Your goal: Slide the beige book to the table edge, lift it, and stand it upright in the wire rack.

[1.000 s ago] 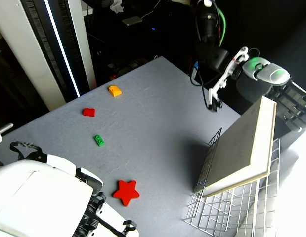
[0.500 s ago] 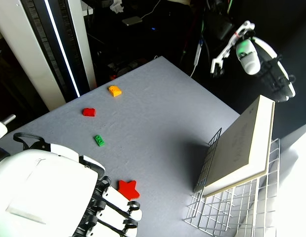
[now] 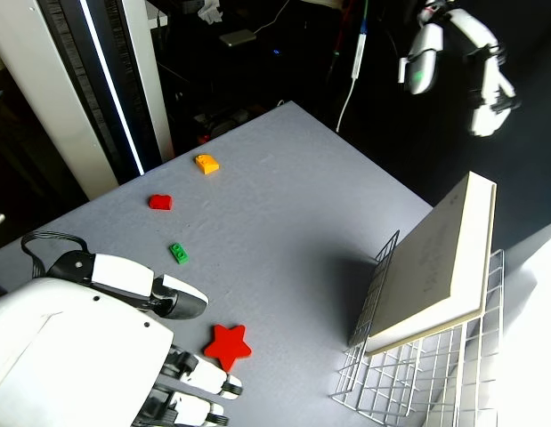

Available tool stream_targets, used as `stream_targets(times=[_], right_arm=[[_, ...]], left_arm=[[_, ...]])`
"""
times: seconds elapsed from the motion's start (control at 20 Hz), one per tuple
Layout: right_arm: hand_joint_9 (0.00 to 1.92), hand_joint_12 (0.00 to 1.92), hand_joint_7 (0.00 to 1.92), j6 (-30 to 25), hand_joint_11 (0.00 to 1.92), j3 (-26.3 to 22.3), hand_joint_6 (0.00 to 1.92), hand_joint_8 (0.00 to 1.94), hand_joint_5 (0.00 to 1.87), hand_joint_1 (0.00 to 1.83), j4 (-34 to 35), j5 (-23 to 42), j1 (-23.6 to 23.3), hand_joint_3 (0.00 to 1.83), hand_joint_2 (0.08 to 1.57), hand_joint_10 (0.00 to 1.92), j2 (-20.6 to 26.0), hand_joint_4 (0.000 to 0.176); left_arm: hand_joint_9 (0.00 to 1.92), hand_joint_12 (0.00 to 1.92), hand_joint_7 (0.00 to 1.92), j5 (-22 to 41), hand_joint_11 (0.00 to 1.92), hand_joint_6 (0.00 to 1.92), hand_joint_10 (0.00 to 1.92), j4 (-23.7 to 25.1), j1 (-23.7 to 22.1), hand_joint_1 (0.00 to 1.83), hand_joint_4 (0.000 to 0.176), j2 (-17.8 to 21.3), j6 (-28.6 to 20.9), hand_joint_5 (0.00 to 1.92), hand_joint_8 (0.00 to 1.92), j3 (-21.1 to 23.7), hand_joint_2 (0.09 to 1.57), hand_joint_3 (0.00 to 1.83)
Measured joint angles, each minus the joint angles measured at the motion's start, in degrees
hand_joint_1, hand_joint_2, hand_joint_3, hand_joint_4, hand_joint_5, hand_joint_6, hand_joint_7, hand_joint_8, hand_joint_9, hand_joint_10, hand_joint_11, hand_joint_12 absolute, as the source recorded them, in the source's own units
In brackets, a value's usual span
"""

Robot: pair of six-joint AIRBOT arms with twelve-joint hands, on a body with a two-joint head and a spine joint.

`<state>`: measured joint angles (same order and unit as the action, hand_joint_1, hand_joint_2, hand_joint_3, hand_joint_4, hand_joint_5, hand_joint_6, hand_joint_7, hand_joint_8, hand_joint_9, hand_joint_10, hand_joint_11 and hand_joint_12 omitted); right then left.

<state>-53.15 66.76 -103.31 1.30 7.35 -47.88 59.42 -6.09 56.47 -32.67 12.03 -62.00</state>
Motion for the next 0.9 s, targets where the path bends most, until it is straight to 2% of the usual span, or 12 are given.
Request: stream_targets(times=[0.05, 0.1, 0.15, 0.2, 0.25, 0.3, 0.35, 0.45, 0.5, 0.6, 0.8, 0.9], right_arm=[[0.71, 1.82, 0.83, -0.6, 0.6, 0.0, 0.55, 0.98, 0.88, 0.42, 0.0, 0.1, -0.1, 0.0, 1.2, 1.44, 0.0, 0.0], [0.77, 1.92, 0.74, -1.7, 0.8, 0.0, 1.33, 1.64, 0.65, 0.45, -0.1, 0.8, -0.3, 0.0, 1.21, 1.85, 0.0, 0.0], [0.77, 1.92, 0.74, -2.3, 0.8, 0.0, 1.33, 1.64, 0.65, 0.45, -0.1, 1.7, -0.3, 0.0, 1.21, 1.85, 0.0, 0.0], [0.94, 1.92, 0.78, -2.4, 1.02, 0.0, 1.86, 1.92, 0.57, 0.52, -0.2, 3.4, -0.3, 0.0, 1.2, 1.92, 0.0, 0.0], [1.06, 1.92, 0.92, -2.3, 1.16, 0.0, 1.91, 1.94, 0.74, 0.54, -0.2, 4.2, -0.3, 0.0, 1.18, 1.92, 0.0, 0.0], [1.06, 1.92, 0.92, -2.3, 1.16, 0.0, 1.91, 1.94, 0.74, 0.54, -0.2, 4.8, -0.3, 0.0, 1.18, 1.92, -0.1, 0.0], [1.2, 1.92, 1.06, -2.3, 1.33, 0.0, 1.92, 1.94, 0.94, 0.52, -0.3, 5.1, -0.3, 0.0, 1.18, 1.92, -0.2, 0.0], [1.47, 1.92, 1.33, -1.1, 1.62, 0.0, 1.92, 1.94, 1.22, 0.48, -0.5, 5.6, -0.3, 0.0, 1.21, 1.92, -0.1, 0.0], [1.47, 1.92, 1.33, -0.8, 1.62, 0.0, 1.92, 1.94, 1.22, 0.48, -0.6, 5.5, -0.3, 0.0, 1.21, 1.92, -0.1, 0.0], [1.56, 1.92, 1.42, 0.4, 1.69, 0.0, 1.92, 1.94, 1.33, 0.45, -0.6, 6.0, -0.3, 0.0, 1.23, 1.92, -0.1, 0.0], [1.56, 1.92, 1.43, 2.3, 1.71, 0.0, 1.92, 1.94, 1.32, 0.44, -0.8, 9.4, -0.6, 0.0, 1.23, 1.92, -0.1, 0.0], [1.56, 1.92, 1.42, 6.8, 1.72, 0.0, 1.92, 1.94, 1.31, 0.49, -1.0, 12.8, -1.0, 0.0, 1.22, 1.92, -0.1, 0.0]], left_arm=[[0.88, 1.4, 1.11, 2.7, 0.47, 0.23, 0.66, 0.9, 1.3, 0.62, 0.0, 0.8, 0.5, 1.07, 0.15, 0.1, 1.14, 0.0], [0.81, 1.58, 0.96, 5.0, 0.6, 1.03, 1.21, -0.2, 2.1, 0.63, 0.0, 1.5, 0.8, 0.9, 0.85, 0.5, 1.19, 0.0], [0.81, 1.58, 0.96, 6.6, 0.6, 1.03, 1.21, -0.2, 2.8, 0.63, 0.0, 1.9, 0.9, 0.9, 0.85, 0.5, 1.19, 0.0], [0.87, 1.81, 0.94, 7.8, 0.72, 1.52, 1.56, 0.2, 3.1, 0.69, 0.0, 2.2, 1.0, 0.84, 1.4, 0.5, 1.21, 0.0], [0.92, 1.9, 0.96, 8.2, 0.84, 1.71, 1.77, 0.6, 3.1, 0.75, 0.0, 2.2, 1.0, 0.84, 1.66, 0.5, 1.22, 0.0], [0.92, 1.9, 0.96, 8.7, 0.84, 1.71, 1.77, 1.5, 3.1, 0.75, 0.0, 2.2, 1.0, 0.84, 1.66, 0.1, 1.22, 0.0], [1.04, 1.92, 1.04, 9.2, 0.98, 1.88, 1.89, 1.8, 3.7, 0.8, 0.0, 2.1, 1.0, 0.91, 1.87, -0.4, 1.22, 0.0], [1.32, 1.92, 1.3, 9.3, 1.18, 1.92, 1.92, 0.9, 3.9, 0.77, 0.0, 2.1, 1.0, 1.18, 1.92, -1.1, 1.25, 0.0], [1.32, 1.92, 1.3, 9.4, 1.18, 1.92, 1.92, 0.9, 3.9, 0.77, 0.0, 2.1, 0.9, 1.18, 1.92, -1.2, 1.25, 0.0], [1.46, 1.92, 1.43, 9.5, 1.48, 1.92, 1.92, 3.6, 3.9, 0.78, 0.0, 2.1, 0.7, 1.25, 1.92, -1.5, 1.27, 0.0], [1.5, 1.92, 1.46, 10.4, 1.53, 1.92, 1.92, 8.6, 4.7, 0.73, 0.0, 2.1, 1.5, 1.29, 1.92, -2.1, 1.28, 0.0], [1.46, 1.92, 1.41, 9.6, 1.52, 1.92, 1.92, 9.2, 6.3, 0.74, 0.0, 2.0, 1.4, 1.21, 1.92, -3.3, 1.29, 0.0]])
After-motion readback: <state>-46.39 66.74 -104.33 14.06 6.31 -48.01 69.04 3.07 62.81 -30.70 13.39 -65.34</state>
